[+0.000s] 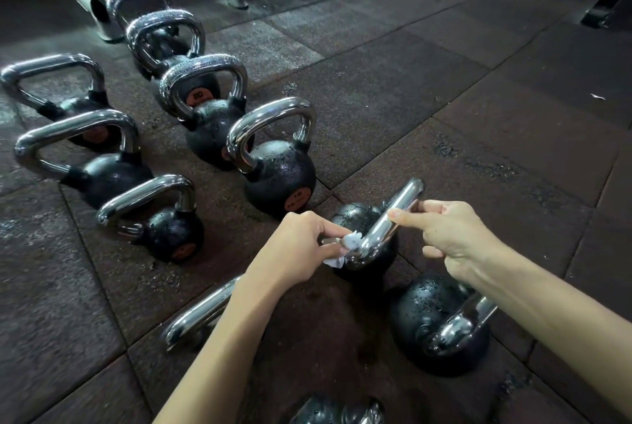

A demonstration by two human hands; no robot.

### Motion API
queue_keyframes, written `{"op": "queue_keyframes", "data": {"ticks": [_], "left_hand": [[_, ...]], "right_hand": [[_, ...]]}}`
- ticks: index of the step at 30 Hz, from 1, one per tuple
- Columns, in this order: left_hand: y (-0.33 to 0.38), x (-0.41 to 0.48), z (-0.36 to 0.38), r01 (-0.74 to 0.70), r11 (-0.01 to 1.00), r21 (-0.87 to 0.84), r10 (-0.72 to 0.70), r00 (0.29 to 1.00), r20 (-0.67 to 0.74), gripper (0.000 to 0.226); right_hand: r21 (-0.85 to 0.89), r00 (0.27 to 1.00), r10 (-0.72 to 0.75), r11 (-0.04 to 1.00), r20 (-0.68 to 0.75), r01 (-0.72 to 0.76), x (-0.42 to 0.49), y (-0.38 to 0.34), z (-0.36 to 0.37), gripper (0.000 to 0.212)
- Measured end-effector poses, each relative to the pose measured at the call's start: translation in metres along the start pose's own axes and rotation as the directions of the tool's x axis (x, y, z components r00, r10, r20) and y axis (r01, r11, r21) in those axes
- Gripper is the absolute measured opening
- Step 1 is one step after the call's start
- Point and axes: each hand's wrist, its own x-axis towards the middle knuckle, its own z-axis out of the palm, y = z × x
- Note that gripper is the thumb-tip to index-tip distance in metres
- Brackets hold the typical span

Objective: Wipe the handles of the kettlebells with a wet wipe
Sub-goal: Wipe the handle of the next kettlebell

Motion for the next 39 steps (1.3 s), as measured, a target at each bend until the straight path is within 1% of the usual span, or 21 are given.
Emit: {"op": "queue_keyframes", "data": {"ticks": [3, 6, 9, 11, 13, 15, 17, 19, 21, 23, 25, 27, 28, 29, 30, 31, 33, 34, 36, 38, 39], "left_hand": [[0.001, 0.008, 0.000, 0.031, 0.999, 0.034, -0.033, 0.997, 0.076, 0.024], [0.003, 0.012, -0.004, 0.034, 0.997, 0.065, -0.042, 0.992, 0.117, 0.024], [-0.001, 0.008, -0.005, 0.057, 0.997, 0.046, -0.062, 0.992, 0.109, 0.022], [-0.003, 0.007, -0.003, 0.072, 0.994, 0.081, -0.081, 0.990, 0.113, 0.021], [-0.003, 0.010, -0.003, 0.107, 0.982, 0.156, -0.127, 0.984, 0.123, 0.019], [-0.002, 0.016, -0.011, 0.131, 0.964, 0.230, -0.165, 0.977, 0.136, 0.008], [0.001, 0.020, -0.028, 0.151, 0.961, 0.232, -0.181, 0.977, 0.111, 0.009], [0.003, 0.022, -0.048, 0.180, 0.972, 0.150, -0.188, 0.981, 0.041, 0.006], [0.006, 0.022, -0.067, 0.204, 0.979, 0.023, -0.203, 0.979, -0.020, 0.004], [0.014, 0.019, -0.079, 0.219, 0.964, -0.149, -0.227, 0.973, -0.039, 0.009], [0.026, 0.016, -0.085, 0.201, 0.933, -0.299, -0.223, 0.974, -0.040, 0.014], [0.040, 0.013, -0.084, 0.178, 0.885, -0.431, -0.226, 0.972, -0.062, 0.017], [0.046, 0.013, -0.082, 0.179, 0.857, -0.484, -0.239, 0.969, -0.064, 0.016], [0.052, 0.013, -0.080, 0.189, 0.833, -0.521, -0.255, 0.965, -0.058, 0.015], [0.055, 0.016, -0.077, 0.202, 0.818, -0.539, -0.267, 0.963, -0.044, 0.015], [0.058, 0.019, -0.074, 0.218, 0.815, -0.537, -0.271, 0.962, -0.019, 0.015], [0.062, 0.024, -0.069, 0.232, 0.820, -0.523, -0.241, 0.969, 0.052, 0.014], [0.065, 0.025, -0.065, 0.236, 0.821, -0.520, -0.221, 0.971, 0.092, 0.009], [0.072, 0.028, -0.060, 0.256, 0.819, -0.514, -0.198, 0.966, 0.167, 0.007], [0.079, 0.028, -0.055, 0.278, 0.817, -0.506, -0.202, 0.958, 0.202, 0.019], [0.082, 0.029, -0.053, 0.289, 0.813, -0.506, -0.213, 0.956, 0.203, 0.023]], "right_hand": [[-0.005, 1.000, -0.003, 1.000, -0.001, 0.003, -0.001, 0.003, -0.002, 0.031], [0.008, 1.000, -0.005, 1.000, -0.001, 0.005, -0.003, 0.007, -0.004, 0.045], [0.009, 1.000, -0.015, 1.000, 0.017, 0.015, -0.005, 0.007, -0.004, 0.033], [0.011, 1.000, -0.013, 1.000, 0.017, 0.013, -0.006, 0.004, -0.002, 0.029], [0.014, 1.000, -0.013, 1.000, 0.015, 0.013, -0.005, 0.000, 0.002, 0.031], [0.022, 1.000, -0.008, 1.000, 0.020, 0.007, -0.002, -0.006, 0.007, 0.033], [0.044, 1.000, 0.000, 0.999, 0.017, 0.000, 0.004, -0.015, 0.016, 0.034], [0.085, 0.999, 0.044, 0.995, 0.005, -0.044, 0.015, -0.026, 0.029, 0.041], [0.144, 0.992, 0.124, 0.982, 0.014, -0.125, 0.027, -0.033, 0.040, 0.054], [0.180, 0.984, 0.169, 0.968, 0.047, -0.175, 0.030, -0.034, 0.041, 0.062], [0.160, 0.984, 0.170, 0.971, 0.054, -0.177, 0.024, -0.034, 0.034, 0.062], [0.090, 0.997, 0.077, 0.993, -0.025, -0.074, 0.010, -0.031, 0.022, 0.061], [0.027, 0.996, -0.032, 0.999, -0.089, 0.035, 0.004, -0.028, 0.016, 0.062], [-0.045, 0.979, -0.167, 0.986, -0.119, 0.163, 0.000, -0.028, 0.009, 0.063], [-0.108, 0.948, -0.308, 0.948, -0.081, 0.299, -0.007, -0.029, 0.002, 0.063], [-0.151, 0.901, -0.433, 0.890, 0.012, 0.429, -0.015, -0.032, -0.003, 0.062], [-0.203, 0.794, -0.577, 0.769, 0.191, 0.607, -0.027, -0.035, -0.006, 0.067], [-0.224, 0.754, -0.616, 0.720, 0.229, 0.657, -0.030, -0.036, -0.005, 0.068], [-0.231, 0.705, -0.670, 0.666, 0.234, 0.709, -0.036, -0.037, -0.001, 0.063], [-0.251, 0.699, -0.687, 0.654, 0.198, 0.714, -0.038, -0.037, 0.001, 0.055], [-0.263, 0.710, -0.681, 0.663, 0.179, 0.701, -0.038, -0.037, -0.001, 0.051]]}}
